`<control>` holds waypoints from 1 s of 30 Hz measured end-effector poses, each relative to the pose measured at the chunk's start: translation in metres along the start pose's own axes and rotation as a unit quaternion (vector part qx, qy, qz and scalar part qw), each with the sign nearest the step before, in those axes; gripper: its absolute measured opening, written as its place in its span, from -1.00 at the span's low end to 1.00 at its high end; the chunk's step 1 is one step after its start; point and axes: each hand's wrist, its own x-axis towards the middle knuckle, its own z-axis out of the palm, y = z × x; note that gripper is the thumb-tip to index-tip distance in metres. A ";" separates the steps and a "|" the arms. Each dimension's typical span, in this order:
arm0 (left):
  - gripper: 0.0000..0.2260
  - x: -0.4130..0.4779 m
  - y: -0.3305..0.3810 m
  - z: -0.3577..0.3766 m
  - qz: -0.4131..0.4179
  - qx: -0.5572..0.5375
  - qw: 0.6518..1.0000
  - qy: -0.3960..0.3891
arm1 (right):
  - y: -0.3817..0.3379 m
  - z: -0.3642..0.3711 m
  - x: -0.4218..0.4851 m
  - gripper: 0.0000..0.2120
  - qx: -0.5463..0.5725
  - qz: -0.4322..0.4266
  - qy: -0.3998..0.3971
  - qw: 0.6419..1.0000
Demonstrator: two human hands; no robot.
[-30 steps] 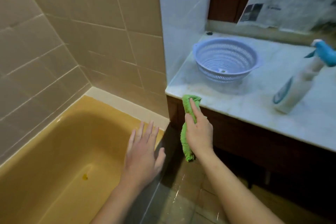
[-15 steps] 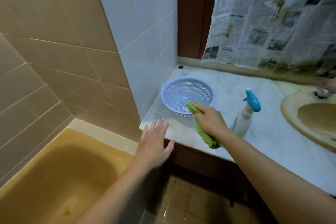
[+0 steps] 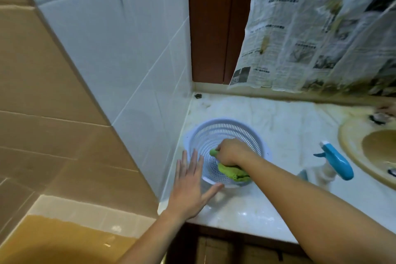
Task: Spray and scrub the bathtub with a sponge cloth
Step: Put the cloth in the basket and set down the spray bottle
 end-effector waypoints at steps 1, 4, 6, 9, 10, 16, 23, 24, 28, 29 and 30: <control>-0.08 0.004 -0.003 0.005 0.016 0.000 1.000 0.003 | 0.001 0.006 0.006 -0.60 0.007 0.015 -0.006 1.000; -0.14 0.010 -0.009 0.017 0.050 -0.011 0.999 0.016 | 0.006 0.026 0.015 -0.55 0.017 0.053 -0.058 0.997; -0.16 0.009 -0.010 0.020 0.056 -0.023 0.998 0.025 | 0.009 0.034 0.015 -0.53 0.034 0.075 -0.079 0.993; -0.21 0.008 -0.007 0.017 0.045 -0.067 0.996 0.036 | 0.014 0.026 0.005 -0.52 0.071 0.066 -0.070 0.993; -0.22 0.008 -0.007 0.015 0.044 -0.096 0.994 0.035 | 0.015 0.021 -0.003 -0.50 0.085 0.056 -0.060 0.993; -0.24 0.022 -0.011 0.027 -0.056 -0.182 0.979 0.078 | 0.033 0.012 -0.054 -0.58 0.128 -0.019 -0.003 0.992; -0.28 0.041 0.000 0.013 -0.178 -0.244 0.953 0.004 | 0.059 -0.002 -0.098 -0.58 0.025 -0.045 0.167 0.985; -0.29 0.042 0.001 0.010 -0.179 -0.247 0.952 0.003 | 0.068 -0.004 -0.102 -0.57 0.004 -0.048 0.216 0.975; -0.28 0.047 -0.003 0.007 -0.174 -0.275 0.946 0.013 | 0.106 -0.016 -0.118 -0.70 -0.126 0.000 0.304 0.944; -0.27 0.049 -0.003 0.007 -0.172 -0.276 0.946 0.012 | 0.114 -0.020 -0.122 -0.70 -0.140 0.027 0.319 0.937; -0.27 0.050 -0.004 0.007 -0.173 -0.278 0.945 0.010 | 0.121 -0.022 -0.126 -0.67 -0.145 0.057 0.329 0.931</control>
